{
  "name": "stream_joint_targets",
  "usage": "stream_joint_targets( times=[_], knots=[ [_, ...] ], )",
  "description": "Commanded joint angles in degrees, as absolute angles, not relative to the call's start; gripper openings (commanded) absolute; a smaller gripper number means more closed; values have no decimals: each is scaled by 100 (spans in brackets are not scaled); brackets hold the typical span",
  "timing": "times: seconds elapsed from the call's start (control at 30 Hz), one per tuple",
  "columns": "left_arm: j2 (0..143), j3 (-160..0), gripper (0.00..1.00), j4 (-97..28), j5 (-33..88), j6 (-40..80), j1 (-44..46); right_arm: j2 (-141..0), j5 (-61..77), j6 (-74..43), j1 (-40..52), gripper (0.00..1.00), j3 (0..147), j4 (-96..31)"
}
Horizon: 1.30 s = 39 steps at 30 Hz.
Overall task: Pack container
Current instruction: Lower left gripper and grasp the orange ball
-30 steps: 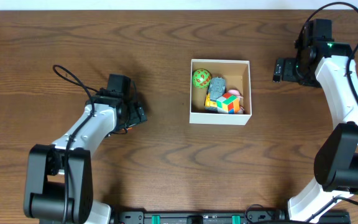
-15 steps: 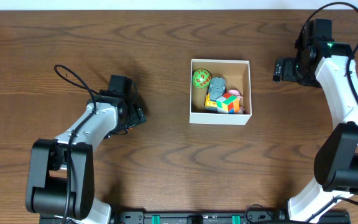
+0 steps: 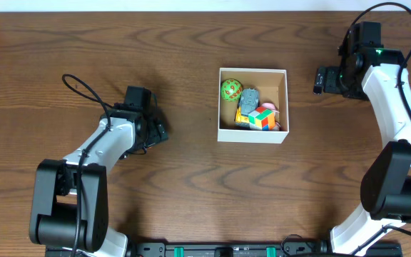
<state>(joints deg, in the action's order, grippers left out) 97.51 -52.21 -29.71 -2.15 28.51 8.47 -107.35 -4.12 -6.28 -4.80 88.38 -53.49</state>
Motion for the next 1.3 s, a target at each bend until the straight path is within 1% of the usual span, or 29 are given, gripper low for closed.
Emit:
stream_joint_targets(
  times=[0.0,0.87,1.0,1.13,1.17,1.27],
  knots=[
    [9810,-5183,98,-2989,-364,2906,847,-10650,-451,-569,-454,99,8827,-5352],
    [9924,-5175,98,-2982,-362,3011,847,-10650,-451,-569,-454,99,8827,-5352],
    [9924,-5175,100,-2956,-362,3011,847,-10650,-451,-569,-454,99,8827,-5352],
    [9924,-5177,89,-2930,-364,3011,847,-10650,-451,-569,-454,99,8827,-5352],
    [9924,-5177,85,-2926,-364,3011,847,-10650,-451,-569,-454,99,8827,-5352],
    [9924,-5177,82,-2923,-362,3011,847,-10650,-451,-569,-454,99,8827,-5352]
  ],
)
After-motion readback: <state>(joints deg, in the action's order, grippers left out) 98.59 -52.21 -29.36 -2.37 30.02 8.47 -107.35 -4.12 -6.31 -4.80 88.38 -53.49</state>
